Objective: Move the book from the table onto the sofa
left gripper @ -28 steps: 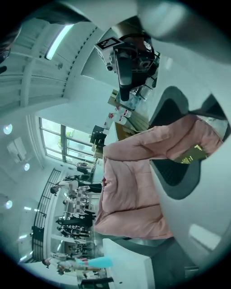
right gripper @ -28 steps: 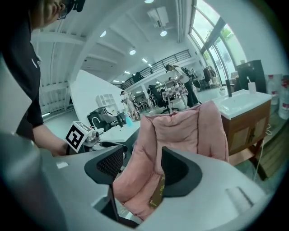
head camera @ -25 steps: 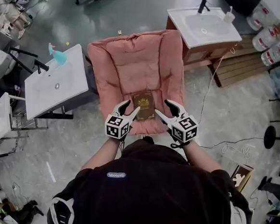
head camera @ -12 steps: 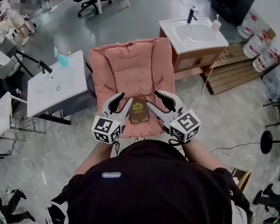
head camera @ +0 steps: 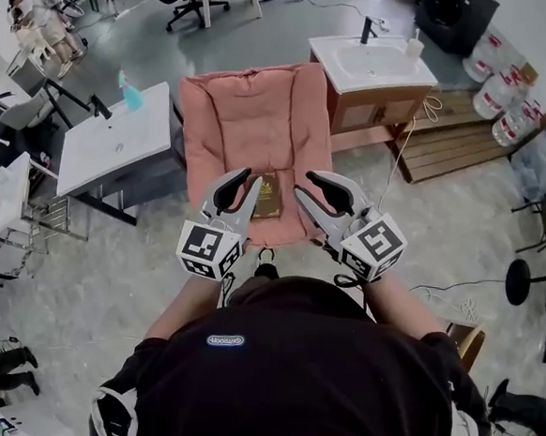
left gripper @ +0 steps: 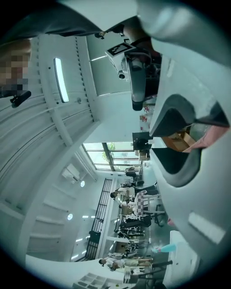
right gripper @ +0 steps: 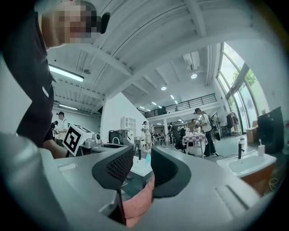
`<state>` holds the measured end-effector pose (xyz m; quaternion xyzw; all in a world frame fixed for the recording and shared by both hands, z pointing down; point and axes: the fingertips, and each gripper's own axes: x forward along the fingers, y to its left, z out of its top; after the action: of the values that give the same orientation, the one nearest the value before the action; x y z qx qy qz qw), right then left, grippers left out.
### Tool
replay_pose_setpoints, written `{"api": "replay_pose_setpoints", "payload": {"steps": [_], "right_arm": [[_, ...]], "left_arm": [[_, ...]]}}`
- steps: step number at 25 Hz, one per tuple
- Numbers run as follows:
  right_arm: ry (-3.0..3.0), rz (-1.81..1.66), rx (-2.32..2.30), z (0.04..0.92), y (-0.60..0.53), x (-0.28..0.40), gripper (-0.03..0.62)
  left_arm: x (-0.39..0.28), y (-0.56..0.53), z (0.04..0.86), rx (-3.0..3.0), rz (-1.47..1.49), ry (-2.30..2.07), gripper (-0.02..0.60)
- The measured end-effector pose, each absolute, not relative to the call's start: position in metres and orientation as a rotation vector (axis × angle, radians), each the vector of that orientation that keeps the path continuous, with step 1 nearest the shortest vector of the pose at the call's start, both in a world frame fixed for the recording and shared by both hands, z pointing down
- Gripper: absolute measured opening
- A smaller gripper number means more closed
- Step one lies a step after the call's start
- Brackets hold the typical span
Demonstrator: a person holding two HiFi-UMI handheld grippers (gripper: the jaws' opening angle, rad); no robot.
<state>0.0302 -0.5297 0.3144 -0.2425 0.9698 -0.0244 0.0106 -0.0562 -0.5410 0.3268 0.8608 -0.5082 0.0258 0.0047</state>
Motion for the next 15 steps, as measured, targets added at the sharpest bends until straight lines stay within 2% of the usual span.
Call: {"api": "replay_pose_setpoints", "payload": {"steps": [8,15], "right_arm": [[3.020,-0.113,-0.671,0.309,-0.433,0.076,0.138],[3.036,-0.153,-0.514,0.296,-0.387,0.047,0.133]], "left_arm": [[-0.017,-0.431,0.312,2.646,0.010,-1.697,0.064],[-0.050,-0.370,0.298,2.561,0.023,-1.824,0.060]]}}
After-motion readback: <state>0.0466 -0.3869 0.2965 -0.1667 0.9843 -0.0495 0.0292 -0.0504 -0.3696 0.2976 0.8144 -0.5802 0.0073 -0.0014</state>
